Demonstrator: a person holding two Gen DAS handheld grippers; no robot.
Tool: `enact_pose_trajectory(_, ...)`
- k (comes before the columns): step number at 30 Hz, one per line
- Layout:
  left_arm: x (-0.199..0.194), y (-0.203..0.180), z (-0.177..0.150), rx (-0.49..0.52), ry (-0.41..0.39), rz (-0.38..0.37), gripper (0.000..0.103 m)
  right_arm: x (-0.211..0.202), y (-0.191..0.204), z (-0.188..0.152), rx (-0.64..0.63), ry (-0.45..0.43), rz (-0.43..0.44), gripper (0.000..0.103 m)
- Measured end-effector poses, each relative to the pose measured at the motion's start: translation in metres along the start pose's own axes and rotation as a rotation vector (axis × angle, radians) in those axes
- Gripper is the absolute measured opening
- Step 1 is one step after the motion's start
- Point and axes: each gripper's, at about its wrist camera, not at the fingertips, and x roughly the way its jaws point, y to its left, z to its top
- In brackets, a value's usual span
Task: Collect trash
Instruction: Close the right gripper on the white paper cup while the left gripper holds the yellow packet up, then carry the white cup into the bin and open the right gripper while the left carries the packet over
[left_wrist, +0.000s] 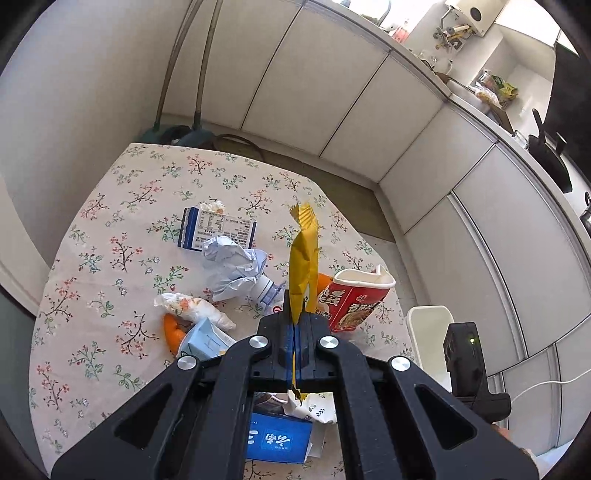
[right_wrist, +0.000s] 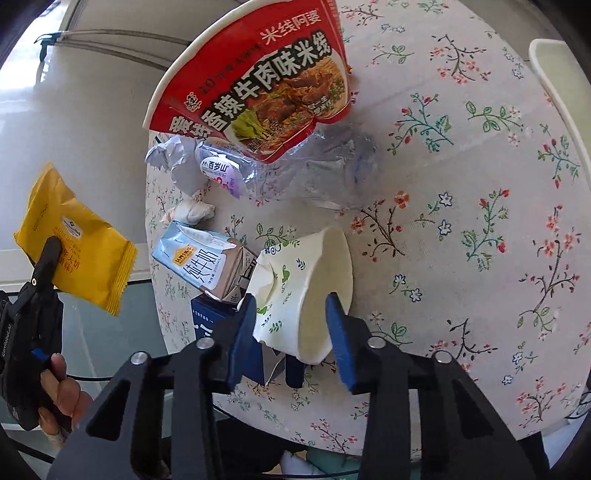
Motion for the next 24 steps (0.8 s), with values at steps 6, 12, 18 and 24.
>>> enact_pose_trajectory(6,-0.003,0.002,-0.001,-0.001,-0.008,0.011,0.0,0.001,0.011,-0.006,-0.051,-0.027,-0.032,0.008)
enact_pose_trajectory(12,-0.005,-0.006,-0.004,0.014,-0.01,0.001,0.0,-0.019,0.018,-0.016,-0.109,-0.077,-0.038,0.005)
enact_pose_trajectory(18,-0.008,-0.017,-0.006,0.028,-0.024,-0.014,0.0,-0.067,0.014,-0.023,-0.129,-0.181,-0.014,0.004)
enact_pose_trajectory(24,-0.005,-0.029,-0.006,0.029,-0.02,-0.036,0.0,-0.082,-0.01,-0.022,-0.091,-0.177,0.012,0.007)
